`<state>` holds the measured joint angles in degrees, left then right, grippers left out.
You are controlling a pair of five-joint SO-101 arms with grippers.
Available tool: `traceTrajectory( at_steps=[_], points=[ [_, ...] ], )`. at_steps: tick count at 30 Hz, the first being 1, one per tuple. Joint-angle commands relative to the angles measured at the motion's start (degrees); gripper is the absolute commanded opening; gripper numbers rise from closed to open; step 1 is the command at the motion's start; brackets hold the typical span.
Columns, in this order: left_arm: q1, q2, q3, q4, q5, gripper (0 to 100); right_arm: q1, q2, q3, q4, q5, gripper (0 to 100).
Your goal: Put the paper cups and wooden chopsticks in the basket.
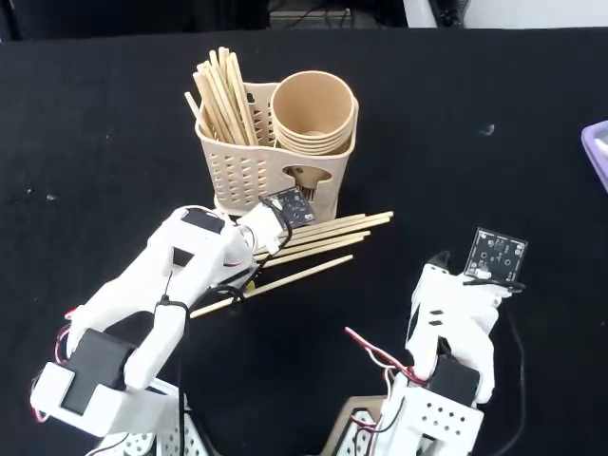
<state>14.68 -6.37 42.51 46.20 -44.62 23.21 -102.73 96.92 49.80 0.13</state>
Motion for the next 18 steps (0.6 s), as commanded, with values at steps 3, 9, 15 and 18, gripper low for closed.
traceTrajectory(
  at_steps=[3, 9, 15, 18],
  points=[
    [1.0, 2.6, -0.3, -0.3, -0.6, 22, -0.6, -0.8, -0.2, -0.2, -0.2, 14.5],
    [1.0, 3.5, -0.2, 0.1, -0.5, 19, -0.6, -0.8, -0.2, -0.2, -0.2, 14.5],
    [1.0, 3.5, -0.1, 0.2, -0.4, 3, -0.6, -0.9, -0.2, -0.2, -0.2, 14.5],
    [1.2, 3.5, -0.6, 2.3, -0.5, 5, -0.6, -1.0, -0.2, -0.2, -0.2, 14.5]
  ],
)
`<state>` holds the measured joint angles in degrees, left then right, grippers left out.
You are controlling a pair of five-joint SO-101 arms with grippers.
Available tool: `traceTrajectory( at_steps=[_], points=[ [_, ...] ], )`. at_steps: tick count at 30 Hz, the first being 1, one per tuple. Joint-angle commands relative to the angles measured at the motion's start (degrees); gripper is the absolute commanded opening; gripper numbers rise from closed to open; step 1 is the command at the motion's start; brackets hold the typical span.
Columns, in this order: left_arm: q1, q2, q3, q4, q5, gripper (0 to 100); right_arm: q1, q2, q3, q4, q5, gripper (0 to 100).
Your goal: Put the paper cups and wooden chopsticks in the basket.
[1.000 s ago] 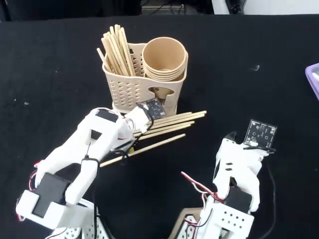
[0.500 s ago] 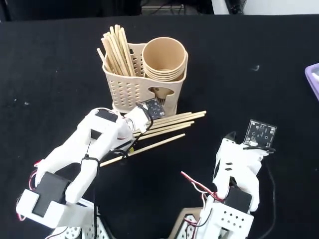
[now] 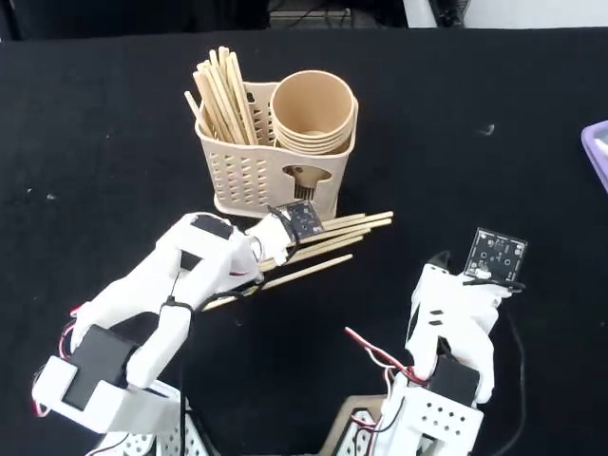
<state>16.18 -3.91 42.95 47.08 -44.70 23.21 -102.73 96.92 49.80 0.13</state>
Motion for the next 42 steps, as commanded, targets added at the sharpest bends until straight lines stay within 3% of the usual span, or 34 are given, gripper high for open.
traceTrajectory(
  at_steps=[1, 9, 18, 23, 36, 42],
  points=[
    [0.5, 1.1, -1.2, 2.5, -0.5, 5, -0.6, -1.0, -0.2, -0.2, -0.2, 14.5],
    [7.3, 1.0, -1.2, 9.3, -0.5, 3, -0.6, -1.1, -0.2, -0.3, -0.2, 14.5],
    [6.9, -0.3, -1.2, 9.8, -0.6, 3, -0.6, -1.1, -0.2, -0.3, -0.2, 14.5],
    [6.5, -10.4, -0.7, 11.2, -0.6, 3, -0.6, -1.1, -0.2, -0.3, -0.2, 14.5],
    [5.9, -32.5, -1.4, 31.6, -0.6, 3, -0.5, -1.1, -0.2, -0.3, -0.2, 14.5],
    [0.9, -42.6, -5.9, 33.8, -0.3, 3, -0.3, -1.2, -0.2, -0.3, -0.2, 14.5]
  ],
)
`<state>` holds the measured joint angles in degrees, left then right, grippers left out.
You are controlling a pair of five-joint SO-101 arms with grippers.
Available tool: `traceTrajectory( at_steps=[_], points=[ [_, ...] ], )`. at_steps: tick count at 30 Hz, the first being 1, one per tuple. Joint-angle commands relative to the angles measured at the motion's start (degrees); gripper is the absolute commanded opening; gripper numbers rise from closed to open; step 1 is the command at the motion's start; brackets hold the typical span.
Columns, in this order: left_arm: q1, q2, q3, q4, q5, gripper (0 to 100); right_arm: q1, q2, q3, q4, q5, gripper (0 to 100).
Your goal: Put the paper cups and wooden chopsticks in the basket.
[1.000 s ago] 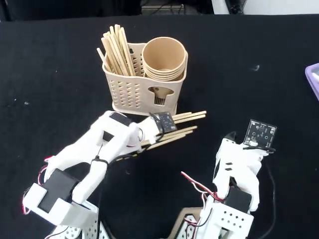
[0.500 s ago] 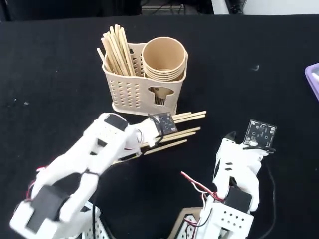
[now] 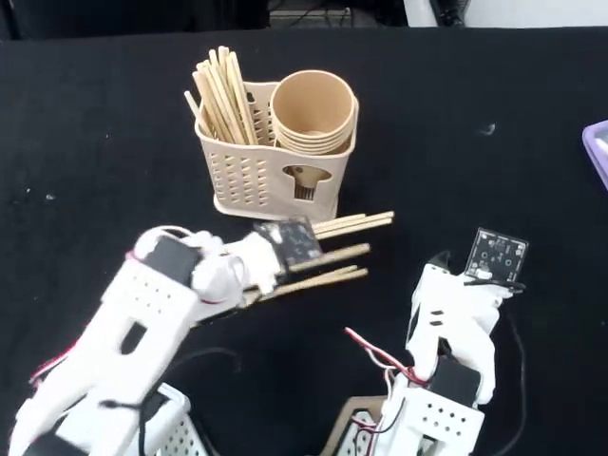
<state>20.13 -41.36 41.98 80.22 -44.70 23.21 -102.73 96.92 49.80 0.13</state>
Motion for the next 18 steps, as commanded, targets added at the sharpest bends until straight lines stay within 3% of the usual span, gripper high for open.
traceTrajectory(
  at_steps=[1, 8, 14, 18],
  points=[
    [-4.4, -7.0, -5.4, 0.6, -0.3, 3, -0.3, -1.2, -0.2, -0.3, -0.2, 14.5],
    [-6.4, -10.4, 3.7, -1.1, -0.5, 3, -0.5, -1.2, -0.2, -0.3, -0.2, 14.5],
    [-5.3, -7.6, 16.7, -17.0, -0.3, 3, -0.5, -1.2, -0.2, -0.3, -0.2, 14.5],
    [-4.1, -1.8, 19.6, -21.6, -0.2, 9, -0.6, -1.0, -0.2, -0.3, -0.2, 14.5]
  ],
)
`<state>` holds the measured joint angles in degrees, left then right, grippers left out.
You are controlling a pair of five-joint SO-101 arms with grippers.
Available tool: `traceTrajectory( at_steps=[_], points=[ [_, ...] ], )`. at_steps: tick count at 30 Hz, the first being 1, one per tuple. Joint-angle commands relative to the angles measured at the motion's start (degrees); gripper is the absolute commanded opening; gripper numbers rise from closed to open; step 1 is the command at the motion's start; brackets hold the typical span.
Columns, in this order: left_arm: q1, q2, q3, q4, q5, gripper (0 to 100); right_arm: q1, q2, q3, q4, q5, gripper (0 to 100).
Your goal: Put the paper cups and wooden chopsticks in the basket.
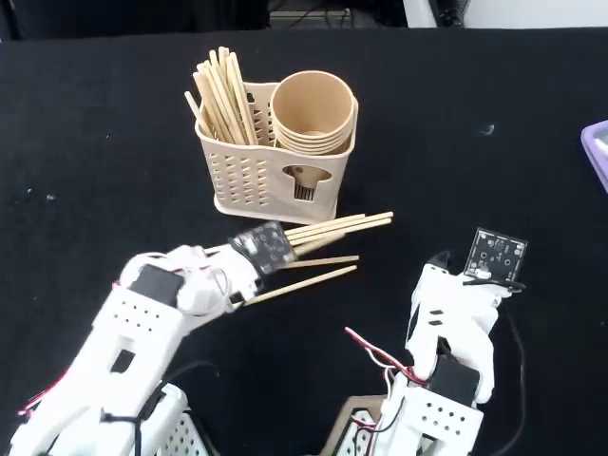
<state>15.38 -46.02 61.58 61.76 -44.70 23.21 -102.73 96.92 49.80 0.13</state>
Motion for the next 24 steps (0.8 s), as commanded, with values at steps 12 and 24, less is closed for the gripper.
traceTrajectory(
  at_steps=[12, 24],
  points=[
    [6.3, 9.2, -3.9, -2.9, 5.3, 22, -0.6, -0.9, -0.2, -0.3, -0.2, 14.5],
    [-1.0, 24.8, -7.8, -10.6, 7.3, 22, -0.6, -1.3, -0.2, 1.1, -0.2, 14.5]
  ],
)
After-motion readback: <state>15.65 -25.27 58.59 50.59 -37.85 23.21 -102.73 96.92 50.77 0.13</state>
